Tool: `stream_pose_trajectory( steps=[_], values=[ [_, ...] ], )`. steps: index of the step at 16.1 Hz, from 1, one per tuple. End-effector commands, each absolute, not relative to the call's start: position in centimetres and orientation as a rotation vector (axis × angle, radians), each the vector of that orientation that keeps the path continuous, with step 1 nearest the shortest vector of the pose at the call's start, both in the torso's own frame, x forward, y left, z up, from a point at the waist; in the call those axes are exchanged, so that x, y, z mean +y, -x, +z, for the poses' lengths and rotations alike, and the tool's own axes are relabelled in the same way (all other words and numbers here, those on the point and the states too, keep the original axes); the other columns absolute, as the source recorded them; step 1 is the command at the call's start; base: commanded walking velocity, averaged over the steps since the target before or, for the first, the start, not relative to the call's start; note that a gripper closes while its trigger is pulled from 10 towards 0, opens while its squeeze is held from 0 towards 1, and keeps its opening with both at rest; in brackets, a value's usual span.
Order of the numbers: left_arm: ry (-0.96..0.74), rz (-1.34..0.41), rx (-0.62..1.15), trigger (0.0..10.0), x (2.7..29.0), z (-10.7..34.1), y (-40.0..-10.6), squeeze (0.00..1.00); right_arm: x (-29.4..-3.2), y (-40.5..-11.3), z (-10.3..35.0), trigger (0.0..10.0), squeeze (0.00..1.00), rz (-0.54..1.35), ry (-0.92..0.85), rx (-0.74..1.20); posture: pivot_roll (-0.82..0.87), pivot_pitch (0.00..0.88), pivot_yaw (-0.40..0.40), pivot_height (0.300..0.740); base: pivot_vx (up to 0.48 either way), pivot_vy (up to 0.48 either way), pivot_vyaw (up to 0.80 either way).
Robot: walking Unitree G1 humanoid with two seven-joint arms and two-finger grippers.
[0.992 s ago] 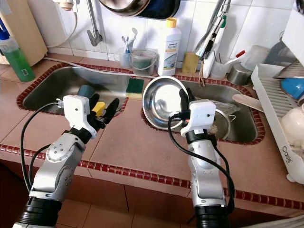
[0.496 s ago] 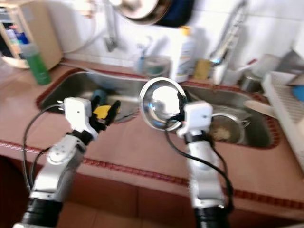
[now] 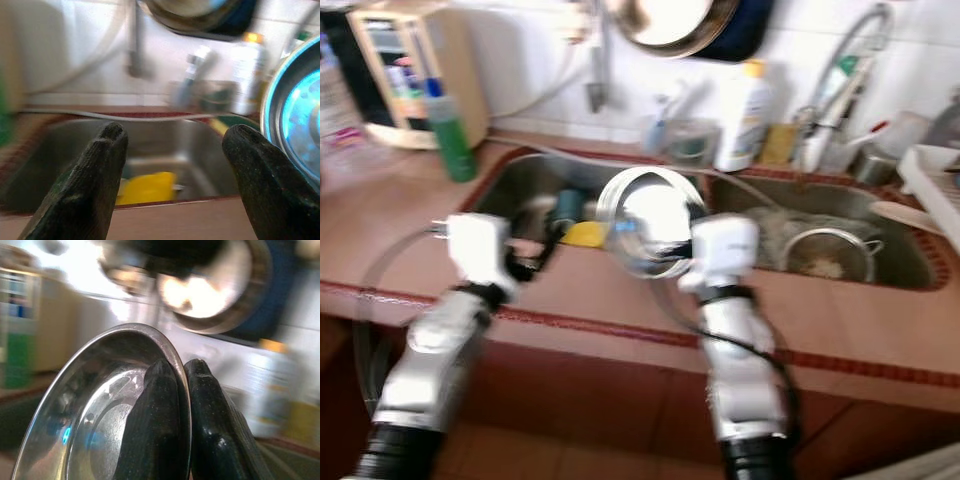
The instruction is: Kitchen organization
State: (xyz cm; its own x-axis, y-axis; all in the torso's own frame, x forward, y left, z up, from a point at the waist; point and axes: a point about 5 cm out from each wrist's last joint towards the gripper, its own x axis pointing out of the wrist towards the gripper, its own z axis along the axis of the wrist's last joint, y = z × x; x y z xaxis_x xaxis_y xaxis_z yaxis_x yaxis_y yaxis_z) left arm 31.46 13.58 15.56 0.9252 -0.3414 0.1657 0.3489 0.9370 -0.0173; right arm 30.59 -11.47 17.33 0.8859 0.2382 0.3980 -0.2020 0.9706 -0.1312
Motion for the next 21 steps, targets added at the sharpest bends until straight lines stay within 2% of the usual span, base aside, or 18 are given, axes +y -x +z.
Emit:
stream_pose_trajectory(
  steps=[1, 15, 21],
  values=[
    [0.036, -0.390, -0.176, 10.0, 12.40, 15.90, -31.46, 0.00, -12.50, -30.65, 18.18, 10.0, 0.00, 0.196, 0.102, -0.461, -0.12, 0.000, -0.009, 0.740, 0.000, 0.000, 0.00],
    [-0.023, -0.482, -0.216, 10.0, 11.92, 16.33, -30.77, 0.00, -12.15, -30.70, 18.16, 10.0, 0.00, 0.203, 0.106, -0.461, -0.11, 0.000, -0.005, 0.740, 0.000, 0.000, 0.00],
    [-0.016, -0.481, -0.218, 10.0, 12.02, 16.39, -30.73, 0.00, -12.06, -30.75, 18.11, 10.0, 0.00, 0.206, 0.106, -0.457, -0.11, 0.000, -0.006, 0.740, 0.361, 0.000, 0.00]
  ],
)
